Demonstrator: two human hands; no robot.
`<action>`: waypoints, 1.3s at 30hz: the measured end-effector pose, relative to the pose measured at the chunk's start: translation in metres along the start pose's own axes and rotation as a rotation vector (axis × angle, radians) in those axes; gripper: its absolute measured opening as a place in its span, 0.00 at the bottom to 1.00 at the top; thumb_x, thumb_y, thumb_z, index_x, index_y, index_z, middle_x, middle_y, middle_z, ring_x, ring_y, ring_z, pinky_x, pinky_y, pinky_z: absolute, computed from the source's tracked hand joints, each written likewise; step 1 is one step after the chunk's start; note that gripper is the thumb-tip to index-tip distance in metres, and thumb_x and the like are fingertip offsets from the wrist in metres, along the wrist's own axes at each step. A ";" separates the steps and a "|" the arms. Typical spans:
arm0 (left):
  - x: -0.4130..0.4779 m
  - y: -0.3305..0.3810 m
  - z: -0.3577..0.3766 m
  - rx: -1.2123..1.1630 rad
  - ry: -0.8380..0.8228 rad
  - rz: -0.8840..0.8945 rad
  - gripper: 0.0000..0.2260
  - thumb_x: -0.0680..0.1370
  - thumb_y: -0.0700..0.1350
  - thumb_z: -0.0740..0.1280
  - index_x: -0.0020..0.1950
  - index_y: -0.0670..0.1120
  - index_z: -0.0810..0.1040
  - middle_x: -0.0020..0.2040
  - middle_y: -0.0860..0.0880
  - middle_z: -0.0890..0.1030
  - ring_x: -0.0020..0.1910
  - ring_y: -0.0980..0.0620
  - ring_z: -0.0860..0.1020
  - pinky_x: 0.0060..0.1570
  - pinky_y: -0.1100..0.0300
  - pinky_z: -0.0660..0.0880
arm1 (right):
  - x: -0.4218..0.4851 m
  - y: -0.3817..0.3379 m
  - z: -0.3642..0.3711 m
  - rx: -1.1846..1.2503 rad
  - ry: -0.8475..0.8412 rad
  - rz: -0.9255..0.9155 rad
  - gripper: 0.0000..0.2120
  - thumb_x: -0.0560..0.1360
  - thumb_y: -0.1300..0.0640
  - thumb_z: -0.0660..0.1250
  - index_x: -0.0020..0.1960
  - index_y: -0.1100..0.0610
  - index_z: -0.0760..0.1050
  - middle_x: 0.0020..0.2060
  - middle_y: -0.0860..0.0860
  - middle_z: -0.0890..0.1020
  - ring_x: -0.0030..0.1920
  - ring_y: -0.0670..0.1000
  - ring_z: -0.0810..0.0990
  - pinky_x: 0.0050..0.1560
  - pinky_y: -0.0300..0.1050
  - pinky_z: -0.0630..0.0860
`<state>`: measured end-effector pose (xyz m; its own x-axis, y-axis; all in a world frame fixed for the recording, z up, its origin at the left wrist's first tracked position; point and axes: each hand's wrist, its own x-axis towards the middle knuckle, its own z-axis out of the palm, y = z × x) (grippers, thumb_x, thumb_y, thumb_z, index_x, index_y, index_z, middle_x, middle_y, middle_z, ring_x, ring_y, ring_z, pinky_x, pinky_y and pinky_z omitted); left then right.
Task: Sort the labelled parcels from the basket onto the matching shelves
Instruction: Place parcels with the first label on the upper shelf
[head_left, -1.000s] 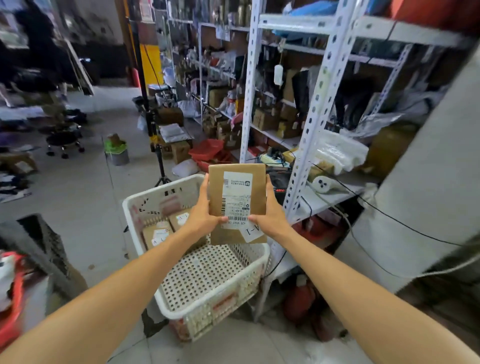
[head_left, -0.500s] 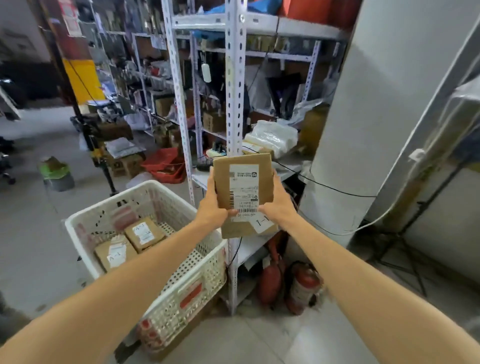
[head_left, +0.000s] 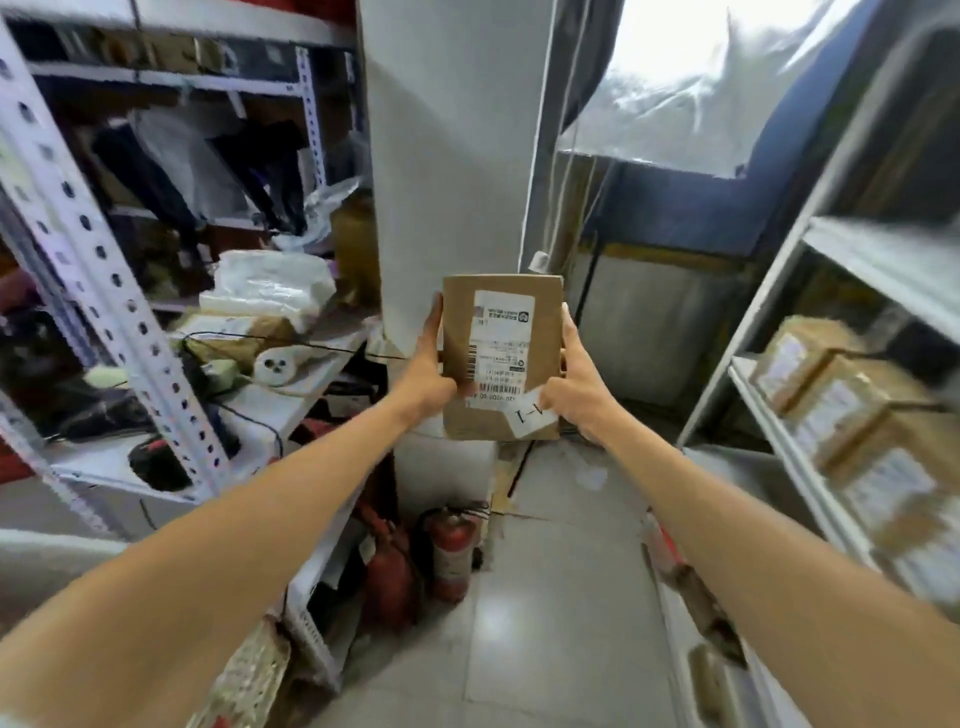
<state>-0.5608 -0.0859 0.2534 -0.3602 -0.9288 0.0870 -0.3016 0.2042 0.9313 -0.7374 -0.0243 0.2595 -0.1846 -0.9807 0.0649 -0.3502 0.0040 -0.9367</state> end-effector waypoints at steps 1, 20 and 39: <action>0.012 0.006 0.010 -0.011 -0.051 0.021 0.50 0.71 0.27 0.68 0.77 0.62 0.41 0.75 0.44 0.62 0.72 0.43 0.64 0.66 0.42 0.69 | 0.002 0.002 -0.013 0.006 0.050 0.022 0.54 0.67 0.78 0.61 0.78 0.42 0.38 0.72 0.51 0.64 0.71 0.54 0.67 0.64 0.62 0.72; 0.114 0.062 0.168 -0.087 -0.800 0.273 0.54 0.69 0.32 0.73 0.75 0.67 0.41 0.68 0.46 0.70 0.65 0.44 0.73 0.58 0.39 0.75 | -0.051 0.036 -0.121 -0.050 0.811 0.199 0.40 0.71 0.61 0.74 0.76 0.49 0.56 0.63 0.47 0.74 0.61 0.46 0.73 0.57 0.43 0.73; 0.194 0.225 0.332 -0.180 -0.966 0.540 0.53 0.69 0.27 0.69 0.76 0.64 0.42 0.60 0.43 0.74 0.61 0.41 0.75 0.51 0.36 0.77 | -0.036 0.004 -0.325 -0.301 1.113 0.222 0.53 0.66 0.68 0.76 0.79 0.50 0.47 0.72 0.54 0.67 0.70 0.55 0.68 0.66 0.56 0.70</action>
<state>-0.9919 -0.1178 0.3625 -0.9628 -0.0860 0.2563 0.2047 0.3874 0.8989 -1.0308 0.0746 0.3651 -0.9178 -0.2416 0.3151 -0.3848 0.3458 -0.8557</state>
